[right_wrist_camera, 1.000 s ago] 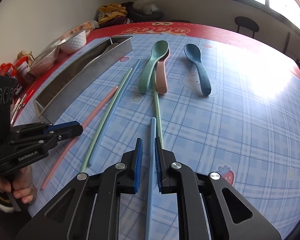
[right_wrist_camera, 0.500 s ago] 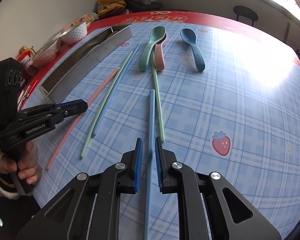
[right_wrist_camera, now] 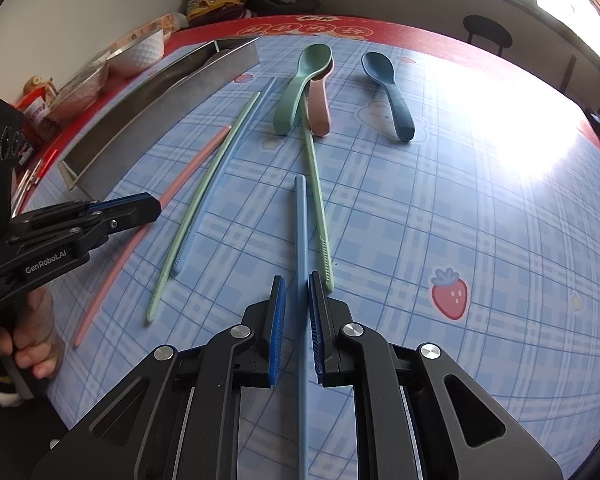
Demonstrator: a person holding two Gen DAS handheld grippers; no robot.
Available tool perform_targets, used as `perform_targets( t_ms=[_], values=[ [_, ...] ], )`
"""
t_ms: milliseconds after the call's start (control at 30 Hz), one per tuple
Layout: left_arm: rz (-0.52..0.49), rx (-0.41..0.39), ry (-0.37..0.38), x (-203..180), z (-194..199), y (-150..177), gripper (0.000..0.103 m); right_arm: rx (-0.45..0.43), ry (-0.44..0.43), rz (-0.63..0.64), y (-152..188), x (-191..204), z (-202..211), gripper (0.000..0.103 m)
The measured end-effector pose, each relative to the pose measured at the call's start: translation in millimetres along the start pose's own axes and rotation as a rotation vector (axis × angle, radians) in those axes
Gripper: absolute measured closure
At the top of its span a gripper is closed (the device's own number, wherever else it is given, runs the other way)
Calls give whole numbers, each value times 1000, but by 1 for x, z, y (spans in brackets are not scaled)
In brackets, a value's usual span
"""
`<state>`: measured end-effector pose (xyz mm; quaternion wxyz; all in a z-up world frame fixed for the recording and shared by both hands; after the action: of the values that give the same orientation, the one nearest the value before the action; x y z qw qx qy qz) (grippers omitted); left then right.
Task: Organize utensils
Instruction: 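Grasp the blue chopstick with the right tool while the left tool holds the pink chopstick, then lift the pink chopstick with the left tool while the right tool lifts the blue chopstick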
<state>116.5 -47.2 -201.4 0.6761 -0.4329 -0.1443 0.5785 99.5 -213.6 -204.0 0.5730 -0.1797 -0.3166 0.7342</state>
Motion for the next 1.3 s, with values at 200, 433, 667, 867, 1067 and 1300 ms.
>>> perform_targets(
  t_ms=[200,433,667,867,1067,1300],
  values=[
    [-10,0,-4,-2,-1,0,95,-20,14,19,10,2,9,90],
    [-14,2,2,-3,-2,0,95,-67,9,-39,9,-2,7,91],
    [-15,1,2,-3,-2,1,95,-106,-1,-107,0,-3,-3,96],
    [-40,1,-13,-6,-2,1,95,-121,-67,-177,-1,-9,-5,97],
    [-65,1,-30,-10,-2,2,95,-208,-177,-327,-10,-26,11,97],
    [-95,1,-52,-15,-3,3,95,-321,-228,-423,-34,-35,11,97]
  ],
)
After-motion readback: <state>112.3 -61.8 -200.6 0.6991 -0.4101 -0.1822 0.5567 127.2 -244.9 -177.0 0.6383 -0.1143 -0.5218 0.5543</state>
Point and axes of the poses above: each gripper's, at about its wrist camera, not at the fingertips, and z roughly against the way its jaws point, x to its left, y to its underside, the point moved 3 cm from there along -z, roughly the way its jaws point, and after that the axes turned 13 degrees about -x, right-handed, at the moved point
